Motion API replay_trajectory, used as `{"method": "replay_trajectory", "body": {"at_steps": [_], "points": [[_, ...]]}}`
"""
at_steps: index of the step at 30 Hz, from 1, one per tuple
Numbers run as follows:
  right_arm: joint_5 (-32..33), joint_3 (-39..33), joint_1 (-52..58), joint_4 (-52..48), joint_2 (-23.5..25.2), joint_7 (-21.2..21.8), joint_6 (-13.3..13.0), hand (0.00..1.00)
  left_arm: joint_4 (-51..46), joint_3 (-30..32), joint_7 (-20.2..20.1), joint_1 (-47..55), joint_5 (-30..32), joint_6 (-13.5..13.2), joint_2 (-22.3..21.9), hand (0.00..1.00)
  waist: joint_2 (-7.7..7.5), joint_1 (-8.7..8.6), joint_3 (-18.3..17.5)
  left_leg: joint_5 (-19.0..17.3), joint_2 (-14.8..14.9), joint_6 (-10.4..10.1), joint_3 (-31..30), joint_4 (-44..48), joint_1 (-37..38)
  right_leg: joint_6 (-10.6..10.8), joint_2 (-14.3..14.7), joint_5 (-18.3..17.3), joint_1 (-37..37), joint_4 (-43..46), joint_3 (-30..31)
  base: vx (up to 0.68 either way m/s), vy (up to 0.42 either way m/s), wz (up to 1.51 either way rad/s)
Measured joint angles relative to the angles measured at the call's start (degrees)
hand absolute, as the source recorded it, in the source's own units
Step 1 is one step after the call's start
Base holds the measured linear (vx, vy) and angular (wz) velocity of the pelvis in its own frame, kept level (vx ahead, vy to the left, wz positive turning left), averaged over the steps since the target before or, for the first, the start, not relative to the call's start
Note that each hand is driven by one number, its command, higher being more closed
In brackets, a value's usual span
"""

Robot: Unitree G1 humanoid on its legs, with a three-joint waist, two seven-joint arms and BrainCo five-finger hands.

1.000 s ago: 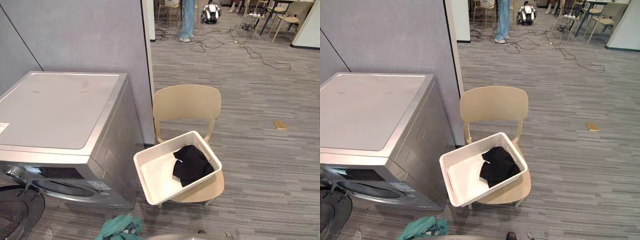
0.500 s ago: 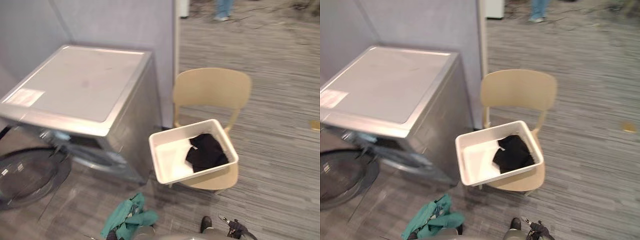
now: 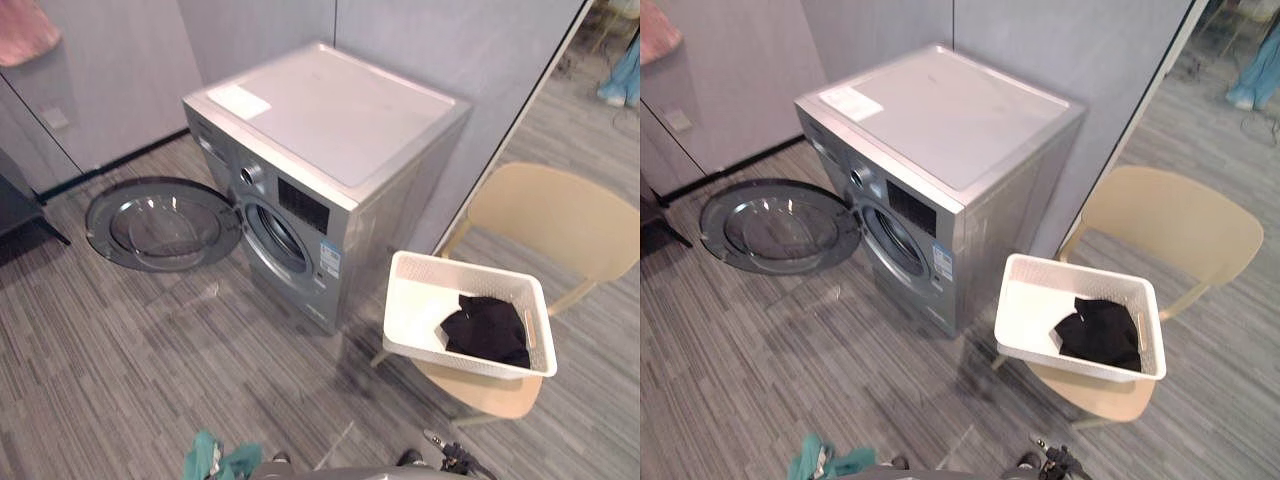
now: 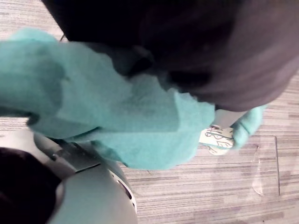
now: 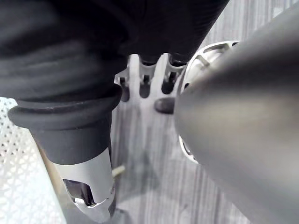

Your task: Pick up the laundry basket with both hands and put the clothes into the washing machine.

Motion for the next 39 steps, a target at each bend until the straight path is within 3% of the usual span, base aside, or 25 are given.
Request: {"method": "replay_trajectory", "body": {"at_steps": [6,10,11,12,13,14,16,17,18,20,22,24,25,27,30,31,32,33,34,35,36,37,38,39], "points": [[-0.4,4.7,-0.9,0.0,-2.1,0.2,0.1,0.0,-0.1,-5.2,-0.2,-0.5,0.4,-0.9,0.6,1.0,0.68,0.3,-1.0,3.1,-2.4,1.0,-2.0,-3.1,-0.3,0.8,-2.7,-0.3,-1.8,3.1,-0.6,-0.07,0.033,0.14],[-1.9,4.9,-0.2,0.0,-3.4,0.2,0.2,0.0,-0.1,-5.6,-0.5,-0.3,2.4,-1.4,0.9,1.0,0.2,0.64,-0.7,-0.3,-5.9,3.8,-6.3,4.2,-5.0,1.8,-8.3,-4.0,-1.5,10.0,-3.4,-0.15,0.097,0.68],[-1.9,4.9,-0.3,-0.2,-3.8,0.1,0.0,0.0,-0.2,-5.9,-0.4,-0.3,3.2,-1.8,1.0,1.0,0.21,0.71,-0.3,-1.4,-6.6,4.9,-8.5,6.5,-6.2,-3.5,-8.1,-8.7,-2.1,12.7,-0.1,-0.09,0.104,0.77],[-1.9,4.9,-0.3,-0.5,-3.8,0.2,0.0,0.0,-0.2,-6.0,-0.3,-0.3,3.6,-1.9,1.0,1.0,0.42,0.67,0.2,-1.6,-6.7,5.3,-9.8,7.1,-6.3,-7.3,-6.4,-11.9,-2.9,13.6,4.0,-0.1,0.132,1.05],[-1.0,5.1,-0.1,-0.6,-3.4,0.3,-0.4,0.0,-0.1,-6.7,-0.1,-0.2,4.7,-1.8,1.2,1.0,-0.01,0.12,1.0,-1.7,-7.3,5.5,-12.1,7.7,-6.3,-11.5,-1.9,-17.2,-4.6,14.7,15.2,-0.06,0.116,1.09],[0.2,5.3,0.0,-0.5,-2.6,0.5,-0.5,0.0,-0.1,-7.1,-0.2,0.1,5.3,-1.9,2.4,1.0,-0.94,-0.16,1.5,-1.6,-8.6,5.7,-14.0,7.5,-6.4,-12.2,0.7,-19.5,-5.5,15.7,23.1,-0.02,0.104,1.28],[1.1,5.2,0.9,0.3,0.0,1.2,-0.4,0.0,-0.1,-7.0,-0.1,-0.5,7.1,-1.8,4.8,1.0,-5.14,-0.66,2.1,-0.6,-11.1,7.3,-17.6,6.3,-6.1,-12.8,2.1,-21.3,-6.5,19.2,30.5,0.08,-0.022,1.29],[1.1,4.9,0.7,0.4,1.4,1.3,-0.4,0.0,-0.1,-6.2,-0.1,-0.5,7.3,-1.7,5.4,1.0,-6.63,-0.38,3.0,-0.5,-11.2,7.3,-18.8,6.4,-6.4,-11.1,3.0,-21.7,-7.6,20.9,30.2,0.08,-0.116,0.8],[1.5,4.5,0.6,0.2,1.9,1.4,-0.4,0.0,0.0,-5.3,-0.1,-0.4,7.4,-1.5,5.2,1.0,-6.89,-0.12,3.2,-0.5,-10.9,7.3,-19.3,6.5,-6.6,-9.4,3.9,-22.3,-8.4,21.7,29.4,0.04,-0.103,0.29],[2.6,4.4,1.1,-1.2,2.0,1.3,-1.0,0.0,0.0,-3.7,0.0,-1.3,8.1,-0.5,4.3,1.0,-6.1,-0.38,3.8,-0.5,-9.2,7.2,-21.4,6.7,-6.7,-4.8,10.2,-23.1,-10.7,20.7,27.5,0.08,-0.108,0.29],[2.6,3.0,2.2,-2.3,2.1,1.2,-1.2,0.0,-0.2,-3.6,-0.1,-3.4,9.1,-0.6,4.5,1.0,-5.57,-1.2,4.2,-0.6,-9.0,7.1,-23.9,5.6,-6.2,-3.7,12.9,-21.2,-10.8,17.9,26.6,0.13,-0.125,0.7],[2.6,-0.5,3.4,-2.2,2.9,1.1,-0.9,0.0,-1.0,-3.0,-0.1,-5.3,9.0,-0.8,4.0,1.0,-5.34,-1.55,4.3,-0.6,-9.4,6.9,-25.3,4.1,-6.0,-4.2,12.8,-17.6,-8.8,14.4,24.2,0.16,-0.105,0.77],[2.6,-3.4,4.0,-2.4,3.5,1.1,-0.9,0.0,-2.4,-2.5,-0.2,-6.5,8.9,-0.9,2.7,1.0,-5.26,-1.54,4.7,-1.8,-9.3,6.2,-24.3,9.2,-7.1,-4.8,12.4,-16.9,-8.4,14.9,21.3,0.23,-0.086,0.6],[2.6,-5.8,3.7,-2.5,2.8,0.8,-0.8,0.0,-3.3,-1.9,-0.4,-7.0,8.3,-1.4,0.2,1.0,-2.85,-1.67,5.7,-6.7,-7.8,4.2,-24.9,14.0,-7.2,-6.0,13.4,-18.7,-6.4,16.0,19.0,0.25,-0.086,0.43],[3.2,-6.8,3.6,-2.9,3.2,0.8,-1.0,0.0,-3.6,-1.4,-0.6,-5.6,7.9,-1.5,-0.9,1.0,-1.2,-1.8,4.0,-10.5,-6.8,2.5,-25.7,14.5,-6.7,-6.5,15.1,-20.7,-5.6,15.8,19.4,0.27,-0.067,-0.05],[3.3,-6.8,3.7,-3.5,3.4,0.7,-0.9,0.0,-3.7,-1.4,-0.7,-5.3,7.9,-1.5,-1.0,1.0,-1.61,-1.97,3.2,-10.9,-6.7,1.5,-25.7,15.7,-6.8,-6.6,15.5,-20.7,-5.0,14.9,19.6,0.33,-0.039,-0.04],[3.4,-6.5,3.8,-5.1,3.5,0.7,-1.0,0.0,-4.5,-1.1,-0.8,-5.2,7.7,-1.4,-1.5,1.0,-0.59,-1.71,3.3,-12.6,-6.7,-3.2,-25.7,24.9,-10.1,-6.7,17.0,-20.8,-2.9,13.3,19.8,0.28,-0.018,-0.18],[3.5,-6.5,3.6,-6.0,3.3,0.7,-1.0,0.0,-5.2,-0.6,-1.0,-5.2,7.3,-1.4,-1.9,1.0,0.49,-1.35,3.5,-12.3,-6.5,-5.0,-25.0,31.4,-12.5,-6.7,17.8,-20.8,-2.3,13.3,20.3,0.32,0.01,-0.36],[4.5,-6.2,3.0,-7.5,2.8,0.7,-1.2,0.0,-5.9,0.1,-1.2,-5.2,6.9,-1.4,-2.8,1.0,2.0,-1.31,4.3,-8.5,-5.6,-8.4,-22.2,41.9,-16.1,-6.7,18.5,-20.8,0.0,13.3,20.7,0.29,0.038,-0.58],[4.9,-5.4,2.7,-8.2,2.6,0.6,-1.2,0.0,-6.4,0.1,-1.2,-5.1,6.9,-1.4,-3.4,1.0,2.84,-1.05,4.8,-1.9,-4.4,-7.1,-18.6,48.6,-16.9,-6.7,18.2,-20.8,1.9,15.7,22.4,0.26,0.058,-0.68],[5.0,-4.3,2.7,-8.8,2.3,0.5,-1.2,0.0,-6.5,-0.1,-1.2,-5.3,6.9,-1.4,-3.5,1.0,4.27,-0.93,5.4,1.5,-3.5,-6.6,-17.0,50.6,-16.9,-5.7,18.7,-22.9,1.0,18.7,23.5,0.09,0.02,-0.83],[5.2,-2.4,2.4,-10.0,1.6,0.4,-1.3,0.0,-6.2,-0.2,-1.1,-5.3,6.9,-1.4,-3.4,1.0,4.64,-0.53,4.8,7.6,-0.9,-6.4,-14.5,55.4,-17.8,-6.1,21.9,-23.4,3.1,9.0,27.8,-0.13,0.002,-0.85],[5.5,-0.2,3.0,-10.9,1.8,-0.2,-1.4,0.0,-6.7,-0.1,-1.1,-5.1,6.9,-1.5,-2.8,1.0,4.7,-0.05,4.2,9.3,-0.6,-4.3,-13.0,61.2,-20.6,-9.1,22.2,-16.8,6.0,5.1,29.7,-0.13,-0.004,-0.78],[5.5,0.3,2.9,-10.8,1.7,-0.4,-1.5,0.0,-7.1,-0.3,-1.1,-5.1,6.9,-1.5,-3.0,1.0,4.86,0.17,4.2,5.9,-0.4,-2.0,-13.0,62.9,-21.8,-9.5,22.1,-17.0,6.6,5.3,31.0,0.08,0.078,-1.18]]}}
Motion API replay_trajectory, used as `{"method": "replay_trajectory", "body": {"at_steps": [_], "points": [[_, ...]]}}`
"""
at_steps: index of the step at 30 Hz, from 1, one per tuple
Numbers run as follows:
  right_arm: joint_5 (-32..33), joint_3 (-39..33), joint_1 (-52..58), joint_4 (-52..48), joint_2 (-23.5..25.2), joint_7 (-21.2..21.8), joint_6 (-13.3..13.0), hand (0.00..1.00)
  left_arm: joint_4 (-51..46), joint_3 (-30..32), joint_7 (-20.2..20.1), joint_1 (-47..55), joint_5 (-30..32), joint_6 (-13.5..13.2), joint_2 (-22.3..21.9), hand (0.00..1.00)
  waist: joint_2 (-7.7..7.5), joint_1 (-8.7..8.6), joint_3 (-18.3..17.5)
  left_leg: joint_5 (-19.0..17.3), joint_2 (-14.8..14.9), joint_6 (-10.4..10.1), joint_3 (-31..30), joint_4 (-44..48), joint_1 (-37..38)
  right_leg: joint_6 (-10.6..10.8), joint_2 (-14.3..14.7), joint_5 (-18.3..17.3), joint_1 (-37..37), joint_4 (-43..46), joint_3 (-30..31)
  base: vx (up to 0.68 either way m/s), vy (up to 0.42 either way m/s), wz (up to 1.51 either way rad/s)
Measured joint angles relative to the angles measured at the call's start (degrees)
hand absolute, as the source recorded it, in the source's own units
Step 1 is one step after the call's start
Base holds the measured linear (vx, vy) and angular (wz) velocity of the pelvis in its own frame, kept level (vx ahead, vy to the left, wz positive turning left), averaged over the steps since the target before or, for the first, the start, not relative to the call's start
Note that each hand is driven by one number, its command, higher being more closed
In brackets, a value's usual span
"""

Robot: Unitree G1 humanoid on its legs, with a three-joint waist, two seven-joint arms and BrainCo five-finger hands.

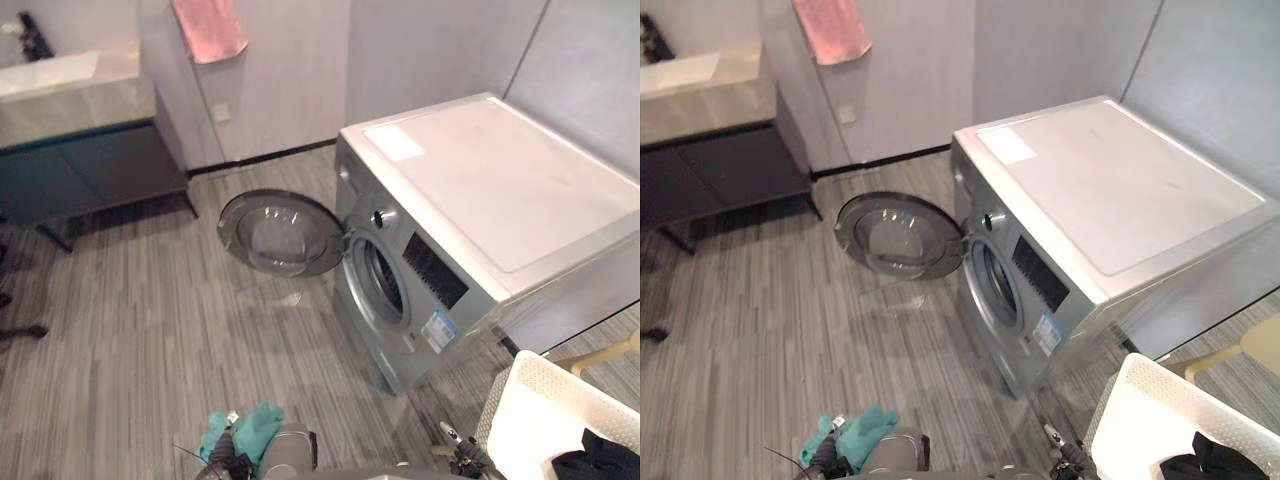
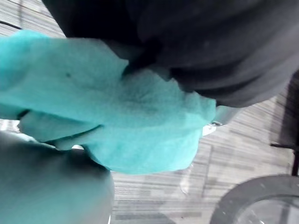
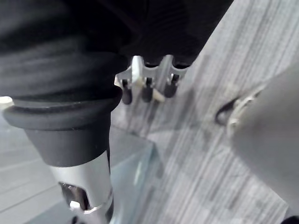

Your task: Pick up the laundry basket with both hands and put the clothes into the washing machine.

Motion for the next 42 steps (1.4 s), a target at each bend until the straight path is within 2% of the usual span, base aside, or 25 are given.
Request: {"method": "replay_trajectory", "body": {"at_steps": [1,2,3,4,5,7,8,9,10,12,14,17,19,23,24,25,26,27,30,32,35,36,38,40,42], "points": [[0.0,2.0,-1.2,0.1,0.5,0.0,0.0,0.0,0.0,-0.2,-0.1,0.0,-0.3,0.0,-0.2,1.0,-1.48,1.44,0.0,-9.0,-1.0,4.6,0.7,-1.5,-3.4,-0.1,-2.3,-0.2,0.5,0.2,4.6,0.25,0.107,-1.17],[-0.1,3.1,-1.5,0.1,0.6,0.0,0.0,0.0,-0.5,0.0,0.1,0.0,-0.3,-0.1,0.1,1.0,-2.53,1.86,0.0,-10.7,-1.3,5.1,0.5,-4.8,-4.3,0.0,-3.5,-0.2,0.5,0.2,6.1,0.26,0.128,-1.26],[-0.1,4.5,-2.0,0.0,0.9,0.1,0.0,0.0,-0.6,0.0,0.3,0.0,-0.3,-0.3,0.7,1.0,-3.43,2.37,0.2,-11.4,-1.5,5.4,0.0,-9.2,-4.8,0.1,-4.5,-0.3,0.7,0.2,7.3,0.3,0.166,-0.95],[-0.3,7.0,-2.4,-0.4,1.4,0.1,0.0,0.0,-0.5,-0.4,0.9,0.1,-0.2,-0.3,1.3,1.0,-4.04,2.74,0.2,-11.8,-2.0,5.5,-3.1,-20.4,-4.6,0.5,-5.7,-0.5,0.7,1.1,9.3,0.38,0.243,-0.99],[-0.7,7.8,-2.3,-0.4,1.4,0.2,-0.1,0.0,-0.5,-0.5,1.3,0.5,-0.2,-0.5,0.8,1.0,-3.78,2.83,0.1,-11.2,-2.6,4.6,-9.0,-33.7,-2.2,2.2,-6.5,-1.5,0.9,2.9,11.3,0.38,0.288,-1.12],[-1.6,8.6,-1.8,0.0,1.1,0.3,-0.1,0.0,-0.4,-0.7,1.8,1.9,-0.2,-0.8,0.4,1.0,-2.49,3.12,-0.8,-9.3,-2.3,2.3,-17.7,-46.5,1.6,4.8,-6.4,-4.1,0.7,5.0,16.0,0.32,0.435,-1.24],[-3.0,8.6,-2.0,0.7,0.9,0.3,-0.2,0.0,0.3,-1.6,2.3,3.7,-0.2,-0.7,-0.1,1.0,-1.57,3.21,-2.3,-4.6,-1.1,-2.6,-17.7,-46.4,2.1,6.2,-6.3,-6.7,0.4,6.6,20.6,0.32,0.509,-1.34],[-3.1,9.1,-2.0,1.1,1.7,0.4,-0.2,0.0,0.3,-1.9,2.4,3.9,0.1,-0.6,0.9,1.0,-2.39,3.14,-2.5,-5.6,-1.6,-1.4,-15.5,-45.5,2.0,6.2,-7.5,-6.8,0.1,7.4,22.0,0.31,0.46,-1.25],[-3.3,9.4,-1.9,1.3,2.4,0.5,-0.2,0.0,0.2,-2.5,2.3,4.4,0.4,-0.7,2.2,1.0,-5.05,2.68,-3.6,-6.0,-2.3,-0.7,-13.3,-45.3,2.2,6.4,-8.8,-6.0,-1.1,8.9,23.3,0.24,0.308,-0.62],[-3.3,8.2,-0.6,1.6,2.8,0.5,-0.5,0.0,0.3,-4.0,2.3,3.5,2.9,-0.8,3.6,1.0,-6.46,2.8,-4.2,-7.7,-3.2,1.2,-9.6,-43.4,3.3,8.9,-10.7,-3.7,-3.6,13.9,25.3,0.28,0.316,-0.72],[-3.3,7.6,0.0,1.7,2.7,0.5,-0.6,0.0,0.2,-5.4,2.3,2.9,4.5,-1.1,4.2,1.0,-6.91,2.83,-4.2,-9.6,-3.6,3.9,-4.5,-43.0,6.8,9.5,-11.6,0.4,-8.1,23.9,25.8,0.23,0.388,-0.97],[-3.4,5.8,0.0,0.9,2.0,0.6,-0.7,0.0,0.1,-7.1,2.4,1.9,4.6,-1.1,4.2,1.0,-6.09,2.67,-3.6,-10.9,-3.0,6.1,0.3,-44.8,10.8,9.3,-11.8,7.9,-18.3,40.3,22.8,0.03,0.246,-0.85],[-3.4,5.8,0.0,0.7,2.0,0.6,-0.7,0.0,0.1,-7.5,2.5,0.8,4.2,-1.2,3.8,1.0,-6.24,2.65,-3.4,-11.2,-2.3,6.7,3.3,-46.5,13.1,8.6,-12.1,5.4,-23.2,44.6,16.3,-0.03,0.204,-0.8],[-3.7,7.7,-0.1,1.9,0.8,0.6,-0.7,0.0,-0.2,-7.9,2.5,0.1,2.1,-1.8,2.0,1.0,-6.84,2.81,-3.6,-11.5,-1.0,7.3,11.7,-52.8,18.5,6.2,-15.1,3.2,-23.9,32.1,-9.4,0.01,0.063,-0.92],[-3.8,7.7,-0.4,2.1,0.7,0.6,-0.6,0.0,-0.3,-7.9,2.5,0.2,2.0,-2.0,2.1,1.0,-6.93,2.86,-3.6,-11.5,-1.0,7.3,12.8,-53.5,18.6,6.1,-15.1,3.2,-23.3,28.9,-12.2,0.08,-0.041,-0.83],[-4.4,7.5,-0.2,2.7,0.5,0.6,-0.6,0.0,0.1,-7.9,2.5,0.3,1.4,-2.2,2.0,1.0,-6.68,2.65,-3.7,-11.5,-1.1,7.2,13.4,-54.6,18.7,4.4,-14.4,1.7,-20.7,22.3,-15.4,0.16,-0.1,-0.51],[-5.0,6.7,0.0,4.1,0.7,0.6,-0.6,0.0,0.4,-7.9,2.5,0.3,1.2,-2.1,2.0,1.0,-6.94,2.29,-4.0,-11.1,-1.4,6.6,13.4,-56.5,18.9,2.3,-12.3,0.4,-18.0,15.2,-15.0,0.2,-0.121,-0.35],[-5.2,6.2,0.2,4.6,0.3,0.6,-0.5,0.0,0.7,-8.0,2.4,0.3,1.2,-2.0,1.6,1.0,-6.2,2.22,-3.7,-11.0,-1.2,6.3,13.1,-57.2,19.3,1.5,-11.3,1.0,-17.4,13.1,-14.9,0.26,-0.106,-0.22],[-5.0,3.1,0.3,4.7,0.1,0.5,-0.6,0.0,2.0,-7.8,2.2,0.8,1.1,-1.7,0.7,1.0,-4.29,1.92,-3.9,-9.8,0.6,4.3,13.1,-58.4,22.2,0.9,-8.0,1.7,-14.1,8.3,-14.2,0.23,-0.067,-0.23],[-4.9,3.3,0.3,4.7,0.2,0.4,-0.6,0.0,1.9,-7.6,2.1,0.8,1.2,-1.6,0.8,1.0,-4.19,1.65,-3.9,-11.0,1.5,2.3,13.0,-51.1,20.5,0.6,-6.8,1.3,-11.7,6.5,-13.7,0.19,-0.044,-0.16],[-4.4,6.0,0.2,4.1,-1.2,0.4,-0.7,0.0,0.4,-5.3,2.2,0.5,1.5,-1.5,-0.1,1.0,-3.1,2.09,-3.2,-9.6,5.1,-1.8,10.6,-23.9,9.9,0.1,-5.5,0.5,-8.5,5.9,-11.4,0.17,0.033,-0.5],[-4.4,6.4,-0.1,4.1,-1.5,0.3,-0.7,0.0,0.2,-5.3,2.2,0.8,1.7,-1.5,-0.4,1.0,-2.42,2.51,-3.1,-10.1,5.7,-1.5,10.2,-19.1,8.3,-0.1,-5.7,0.4,-7.0,6.0,-10.2,0.21,0.185,-0.73],[-4.0,6.4,-0.1,4.2,-1.6,0.2,-0.7,0.0,0.2,-5.7,2.2,0.6,1.9,-1.5,-0.4,1.0,-2.39,2.32,-3.0,-10.7,5.5,-0.4,10.9,-21.3,8.1,0.1,-6.9,0.5,-5.5,5.8,-8.3,0.17,0.203,-0.6],[-3.5,6.4,-0.2,4.0,-1.8,0.2,-0.7,0.0,0.2,-7.5,2.3,0.3,2.4,-1.6,-0.4,1.0,-1.81,1.54,-3.1,-7.1,5.5,2.8,10.5,-35.6,9.5,2.4,-7.5,0.3,-5.5,5.8,-6.4,0.13,0.234,-0.42],[-3.5,6.8,-0.4,4.4,-1.5,0.2,-0.7,0.0,0.3,-8.9,2.4,0.3,2.9,-1.5,0.3,1.0,-2.5,1.36,-3.4,-8.0,2.5,2.9,9.5,-43.0,13.1,4.9,-8.6,1.0,-6.4,4.3,-3.3,0.12,0.189,-0.29]]}}
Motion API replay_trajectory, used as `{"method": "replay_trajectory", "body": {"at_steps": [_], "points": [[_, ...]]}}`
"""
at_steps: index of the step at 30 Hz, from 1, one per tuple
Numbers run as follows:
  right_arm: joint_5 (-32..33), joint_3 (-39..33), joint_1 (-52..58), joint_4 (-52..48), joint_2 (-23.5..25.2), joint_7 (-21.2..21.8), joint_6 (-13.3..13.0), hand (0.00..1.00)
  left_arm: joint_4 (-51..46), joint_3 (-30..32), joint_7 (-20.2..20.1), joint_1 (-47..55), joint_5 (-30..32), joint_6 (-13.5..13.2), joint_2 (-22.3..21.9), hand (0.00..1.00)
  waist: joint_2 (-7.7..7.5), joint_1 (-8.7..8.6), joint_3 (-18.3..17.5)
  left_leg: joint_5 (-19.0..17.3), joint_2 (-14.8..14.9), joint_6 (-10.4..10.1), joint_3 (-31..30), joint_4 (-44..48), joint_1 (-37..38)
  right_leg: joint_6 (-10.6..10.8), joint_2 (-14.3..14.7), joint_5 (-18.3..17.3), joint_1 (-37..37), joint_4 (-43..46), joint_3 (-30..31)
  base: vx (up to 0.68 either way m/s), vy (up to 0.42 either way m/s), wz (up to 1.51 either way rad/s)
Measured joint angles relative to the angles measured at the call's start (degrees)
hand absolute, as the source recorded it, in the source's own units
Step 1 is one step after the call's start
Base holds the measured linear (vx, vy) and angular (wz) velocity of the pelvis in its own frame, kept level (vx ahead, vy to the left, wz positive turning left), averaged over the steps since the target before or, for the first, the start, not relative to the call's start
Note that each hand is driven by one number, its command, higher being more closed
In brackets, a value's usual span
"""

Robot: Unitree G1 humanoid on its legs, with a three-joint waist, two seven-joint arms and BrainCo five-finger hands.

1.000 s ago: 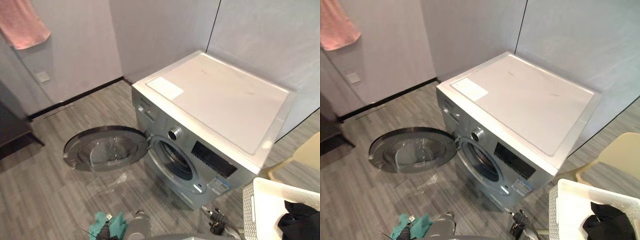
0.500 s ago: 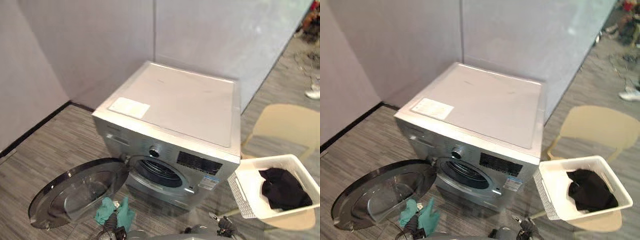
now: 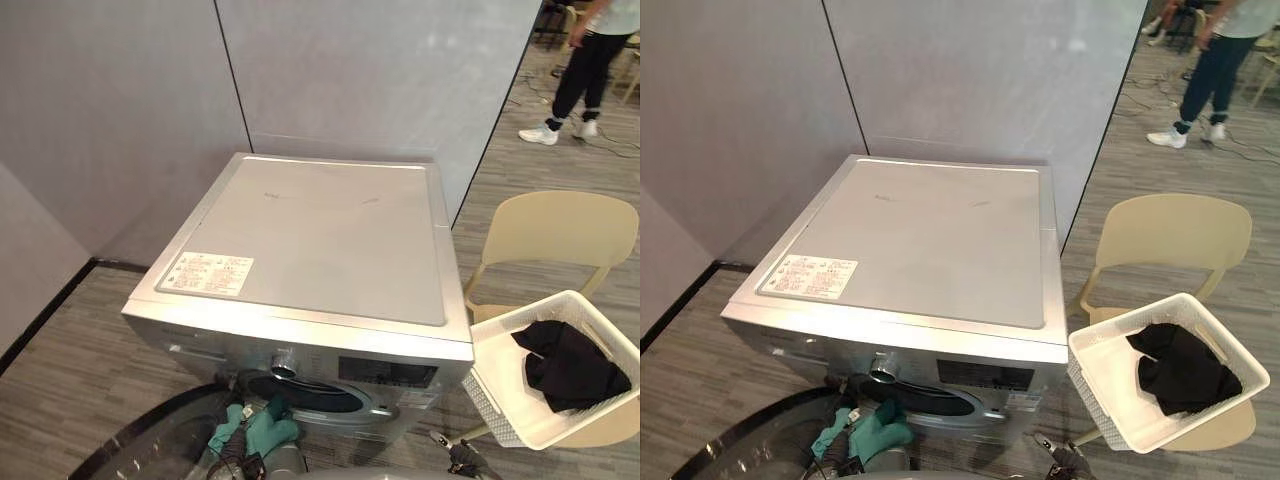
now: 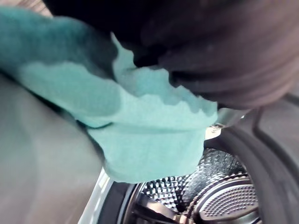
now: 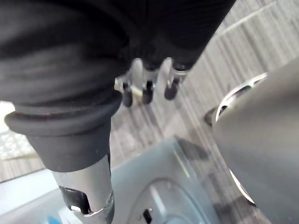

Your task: Pick up the laundry basket with both hands and put the clothes into the washing machine.

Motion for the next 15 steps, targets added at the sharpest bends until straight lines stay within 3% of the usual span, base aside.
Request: {"method": "replay_trajectory", "body": {"at_steps": [1,2,3,6,7,9,12,15], "points": [[-0.1,0.3,-0.1,0.9,0.2,0.1,0.0,0.0,0.0,-1.8,0.0,-0.6,0.2,0.0,0.9,1.0,-1.62,-0.01,-0.1,0.0,-1.7,0.0,-1.2,-4.7,1.7,0.9,-0.7,1.0,-0.3,-2.1,1.3,0.08,0.159,-0.18],[-0.1,0.3,-0.4,2.1,0.3,0.1,0.0,0.0,0.0,-3.6,0.0,-1.1,1.2,0.0,1.5,1.0,-1.4,-0.02,0.3,0.1,-2.5,0.2,-1.1,-7.2,2.1,1.1,-1.1,2.2,-0.3,-3.6,1.7,0.07,0.165,-0.18],[-0.1,0.3,-0.4,2.2,0.3,0.0,0.0,0.0,0.1,-4.6,0.0,-1.6,1.6,0.0,1.8,1.0,-2.14,-0.06,0.4,0.2,-2.7,0.3,-0.9,-7.8,2.5,1.4,-1.3,2.6,-0.1,-3.9,2.0,0.03,0.181,-0.15],[-0.1,1.2,0.5,2.1,0.2,0.0,-0.1,0.0,0.5,-11.0,0.0,-2.2,4.0,0.0,3.2,1.0,-2.03,-0.62,1.0,0.3,-3.7,0.7,0.1,-8.1,4.0,1.7,-2.3,2.8,-0.1,-3.6,4.0,-0.01,0.106,-0.23],[0.0,2.1,0.5,2.0,-0.3,0.1,-0.2,0.0,0.4,-14.3,0.0,-2.7,5.1,0.0,3.6,1.0,-1.22,-1.03,1.4,0.2,-3.7,1.0,0.8,-7.9,3.7,1.7,-2.2,2.8,-1.3,-2.9,4.9,-0.09,0.067,-0.39],[0.0,3.2,-0.7,1.8,-0.8,0.2,-0.7,0.0,0.2,-18.1,-0.2,-4.5,6.6,0.0,3.4,1.0,-1.02,-1.68,2.7,-0.3,-2.9,1.6,1.8,-7.1,2.0,1.7,-1.6,2.8,-4.8,-0.1,6.5,-0.13,0.036,-0.46],[0.1,3.4,-2.9,-1.0,-1.3,0.2,-1.2,0.0,-2.4,-21.4,-0.1,-8.7,7.4,0.0,1.9,1.0,0.15,-1.91,8.0,-2.9,-0.8,2.5,2.4,-1.4,-5.0,2.0,-0.1,2.0,-14.2,8.0,8.7,-0.25,-0.009,-0.48],[0.5,5.1,-3.8,-4.9,-1.2,0.0,-1.6,0.0,-6.1,-24.7,0.1,-12.7,7.3,-0.1,1.2,1.0,-1.43,-2.69,12.4,-6.3,0.6,2.8,1.9,7.8,-12.4,2.1,-0.1,-2.1,-22.5,19.8,8.9,-0.25,-0.027,-0.03]]}}
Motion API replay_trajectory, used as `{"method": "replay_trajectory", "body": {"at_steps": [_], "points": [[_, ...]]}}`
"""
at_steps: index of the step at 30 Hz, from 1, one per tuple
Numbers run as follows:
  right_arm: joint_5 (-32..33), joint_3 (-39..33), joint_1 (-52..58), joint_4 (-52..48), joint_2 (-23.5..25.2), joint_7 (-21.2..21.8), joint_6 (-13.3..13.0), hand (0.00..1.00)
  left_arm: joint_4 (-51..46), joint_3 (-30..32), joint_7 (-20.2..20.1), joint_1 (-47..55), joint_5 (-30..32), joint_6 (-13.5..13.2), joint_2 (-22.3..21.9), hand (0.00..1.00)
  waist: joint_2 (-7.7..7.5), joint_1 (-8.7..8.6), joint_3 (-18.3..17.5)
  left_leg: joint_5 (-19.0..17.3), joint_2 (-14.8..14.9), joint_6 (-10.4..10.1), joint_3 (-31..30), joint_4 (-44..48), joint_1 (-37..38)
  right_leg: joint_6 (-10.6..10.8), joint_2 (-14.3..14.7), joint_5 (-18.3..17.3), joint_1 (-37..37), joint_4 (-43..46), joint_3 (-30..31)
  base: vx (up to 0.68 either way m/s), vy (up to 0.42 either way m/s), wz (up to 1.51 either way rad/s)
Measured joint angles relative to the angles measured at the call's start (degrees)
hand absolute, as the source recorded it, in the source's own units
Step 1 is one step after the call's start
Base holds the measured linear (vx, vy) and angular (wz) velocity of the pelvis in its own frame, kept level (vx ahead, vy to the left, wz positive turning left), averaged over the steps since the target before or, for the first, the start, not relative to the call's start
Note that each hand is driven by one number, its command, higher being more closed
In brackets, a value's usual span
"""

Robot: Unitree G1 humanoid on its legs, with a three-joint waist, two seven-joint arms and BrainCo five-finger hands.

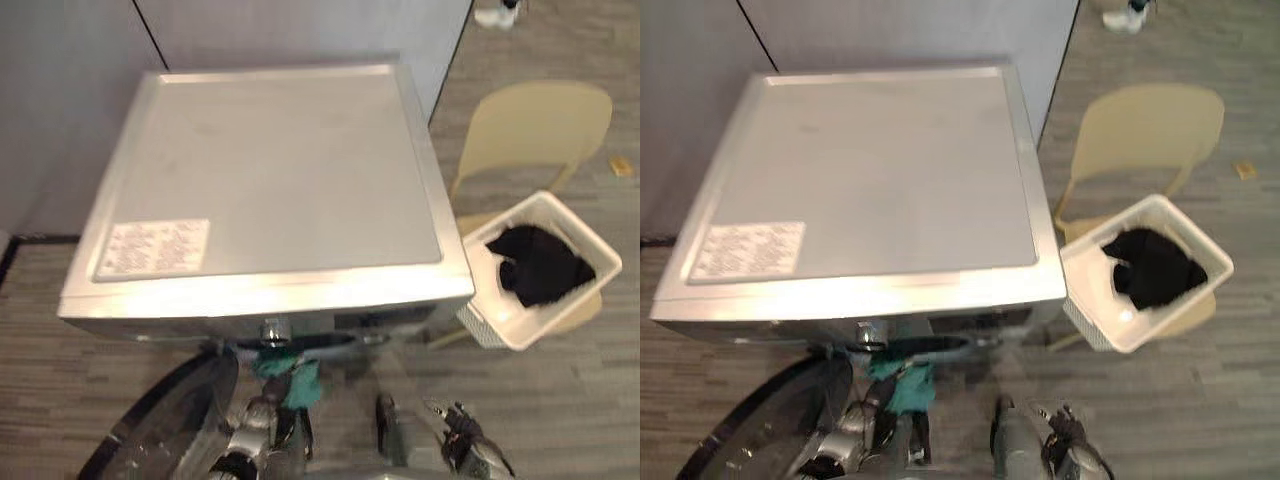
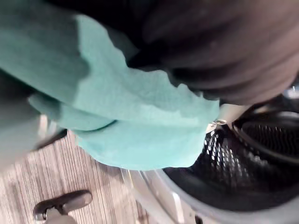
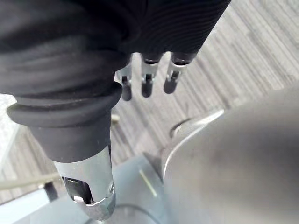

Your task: Pick up the laundry basket with both hands and put the clothes into the washing machine.

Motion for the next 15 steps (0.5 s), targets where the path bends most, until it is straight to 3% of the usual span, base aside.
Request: {"method": "replay_trajectory", "body": {"at_steps": [3,7,11,15], "points": [[0.8,1.7,-0.1,-2.6,0.3,-0.9,-0.8,0.0,-2.1,-1.8,1.7,-3.2,-1.1,0.0,-1.3,1.0,-1.35,-0.25,0.9,-2.8,0.6,0.0,-2.0,8.2,-8.5,0.0,-0.7,-3.4,-8.4,9.2,-0.3,-0.25,-0.048,0.15],[3.0,3.2,-1.7,-5.8,0.2,-2.6,-1.2,0.0,-2.4,-1.6,3.6,-6.7,-2.9,-0.1,-2.0,1.0,-1.65,-0.16,2.6,-4.2,0.8,0.3,-3.4,15.8,-16.9,-0.9,-1.1,-5.9,-16.8,17.8,-0.3,-0.17,-0.019,0.09],[5.3,5.4,-6.3,-9.3,0.2,-4.8,-2.6,0.0,-2.3,3.2,6.3,-14.8,-6.4,0.1,-1.1,1.0,-2.24,0.84,6.3,-5.3,2.7,0.3,-3.7,24.1,-27.1,-1.5,0.1,-7.1,-27.6,26.3,1.2,-0.19,-0.023,-0.16],[6.9,6.1,-8.0,-12.8,0.5,-6.3,-3.6,0.0,-2.5,9.8,9.8,-23.7,-9.2,0.7,1.6,1.0,-2.58,0.87,7.4,-5.3,4.2,0.3,-3.6,27.6,-34.1,-1.6,1.1,-6.9,-35.1,29.3,1.6,-0.16,-0.046,-0.24]]}}
